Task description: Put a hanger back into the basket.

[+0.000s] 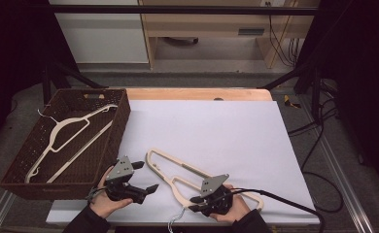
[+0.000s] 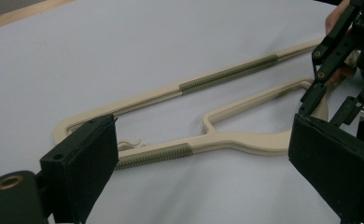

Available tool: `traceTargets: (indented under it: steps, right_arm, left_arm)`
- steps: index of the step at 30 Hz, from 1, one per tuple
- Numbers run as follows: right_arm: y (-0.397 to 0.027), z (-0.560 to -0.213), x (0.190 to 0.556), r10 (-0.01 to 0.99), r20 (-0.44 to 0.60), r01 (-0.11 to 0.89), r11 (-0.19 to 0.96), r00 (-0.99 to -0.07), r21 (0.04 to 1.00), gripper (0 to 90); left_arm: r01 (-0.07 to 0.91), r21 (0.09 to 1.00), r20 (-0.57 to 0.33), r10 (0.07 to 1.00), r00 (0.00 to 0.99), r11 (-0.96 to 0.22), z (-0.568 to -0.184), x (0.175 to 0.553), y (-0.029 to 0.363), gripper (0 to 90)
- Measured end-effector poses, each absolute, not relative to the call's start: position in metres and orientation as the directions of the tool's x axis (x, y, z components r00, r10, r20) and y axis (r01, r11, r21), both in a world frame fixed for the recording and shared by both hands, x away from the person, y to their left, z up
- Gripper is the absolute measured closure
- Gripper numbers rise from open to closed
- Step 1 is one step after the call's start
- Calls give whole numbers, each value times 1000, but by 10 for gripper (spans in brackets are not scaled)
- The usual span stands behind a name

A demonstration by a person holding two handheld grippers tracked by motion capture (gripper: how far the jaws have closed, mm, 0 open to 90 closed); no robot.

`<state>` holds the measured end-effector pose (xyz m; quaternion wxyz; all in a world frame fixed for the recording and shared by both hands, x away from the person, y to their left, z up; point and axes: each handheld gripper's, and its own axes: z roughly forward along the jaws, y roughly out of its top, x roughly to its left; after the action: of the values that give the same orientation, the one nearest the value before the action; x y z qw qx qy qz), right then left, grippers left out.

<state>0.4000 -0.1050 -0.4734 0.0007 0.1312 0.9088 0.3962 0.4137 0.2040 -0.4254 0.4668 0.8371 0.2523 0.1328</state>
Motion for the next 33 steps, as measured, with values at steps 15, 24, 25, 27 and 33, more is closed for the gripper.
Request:
traceTargets:
  steps: [15, 24, 25, 27, 33]
  right_arm:
    - [-112, -460, 403, 238, 156, 272, 606, -959, 748, 721]
    - [-115, -454, 402, 224, 170, 272, 584, -960, 765, 722]
    - [-116, -453, 402, 224, 172, 273, 581, -959, 767, 722]
    - [-117, -450, 402, 221, 169, 269, 576, -961, 772, 723]
    - [-118, -446, 400, 216, 177, 271, 561, -960, 782, 724]
  left_arm:
    - [139, 761, 135, 365, 921, -633, -440, 413, 170, 117]
    - [6, 686, 244, 237, 940, -727, -450, 411, 141, 165]
    - [-9, 685, 255, 228, 940, -729, -450, 410, 139, 173]
    - [-34, 683, 274, 213, 938, -729, -449, 409, 136, 195]
    - [-128, 648, 351, 145, 925, -750, -451, 407, 120, 294]
